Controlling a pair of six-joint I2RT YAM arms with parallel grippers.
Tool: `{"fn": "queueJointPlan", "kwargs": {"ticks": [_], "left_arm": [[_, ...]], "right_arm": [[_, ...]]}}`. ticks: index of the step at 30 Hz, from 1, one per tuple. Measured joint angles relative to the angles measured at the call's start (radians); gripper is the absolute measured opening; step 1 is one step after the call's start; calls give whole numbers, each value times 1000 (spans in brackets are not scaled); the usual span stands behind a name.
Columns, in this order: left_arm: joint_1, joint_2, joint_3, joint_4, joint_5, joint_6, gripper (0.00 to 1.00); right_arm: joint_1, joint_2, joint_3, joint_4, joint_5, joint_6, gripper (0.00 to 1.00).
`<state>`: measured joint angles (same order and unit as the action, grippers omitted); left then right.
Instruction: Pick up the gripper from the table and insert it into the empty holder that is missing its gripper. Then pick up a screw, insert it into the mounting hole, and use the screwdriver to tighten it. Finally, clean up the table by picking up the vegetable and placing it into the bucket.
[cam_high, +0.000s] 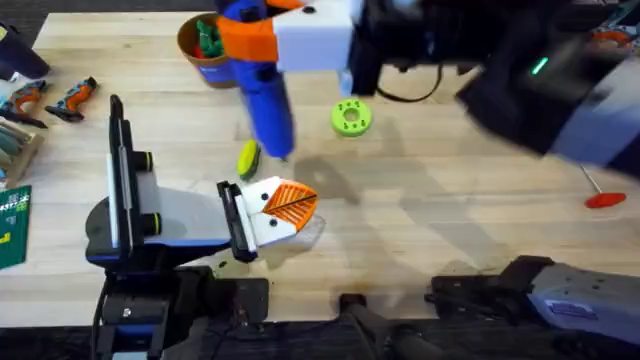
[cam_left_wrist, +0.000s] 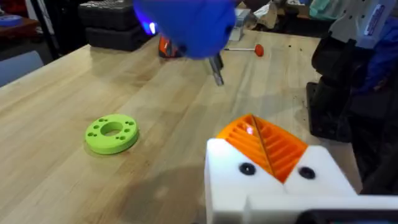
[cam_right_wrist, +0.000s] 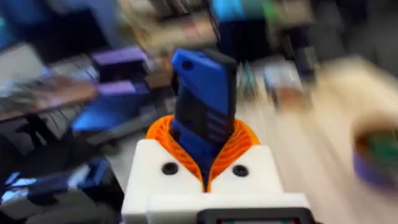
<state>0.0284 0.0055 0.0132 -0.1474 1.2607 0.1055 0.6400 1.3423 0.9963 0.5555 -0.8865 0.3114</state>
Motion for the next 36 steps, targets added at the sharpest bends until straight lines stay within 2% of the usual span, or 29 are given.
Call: {"fn": "queueJointPlan", "kwargs": {"ticks": [4,8,12,18,21,27,36], "left_arm": [[0,0,0,0,0,0,4],[0,0,0,0,0,0,4],[0,0,0,0,0,0,4],[0,0,0,0,0,0,4],[0,0,0,0,0,0,4],[0,0,0,0,0,0,4],[0,0,0,0,0,0,4]], "right_arm": [[-63,15,203,-641,98,-199,28],[-124,18,410,-1088,269,-417,28],[-182,6,525,-1319,457,-642,28],[-273,23,536,-1629,745,-1020,28],[-321,90,536,-1708,824,-1151,28],[-378,292,531,-1678,891,-1313,28],[-376,645,521,-1546,1041,-1396,28]]}}
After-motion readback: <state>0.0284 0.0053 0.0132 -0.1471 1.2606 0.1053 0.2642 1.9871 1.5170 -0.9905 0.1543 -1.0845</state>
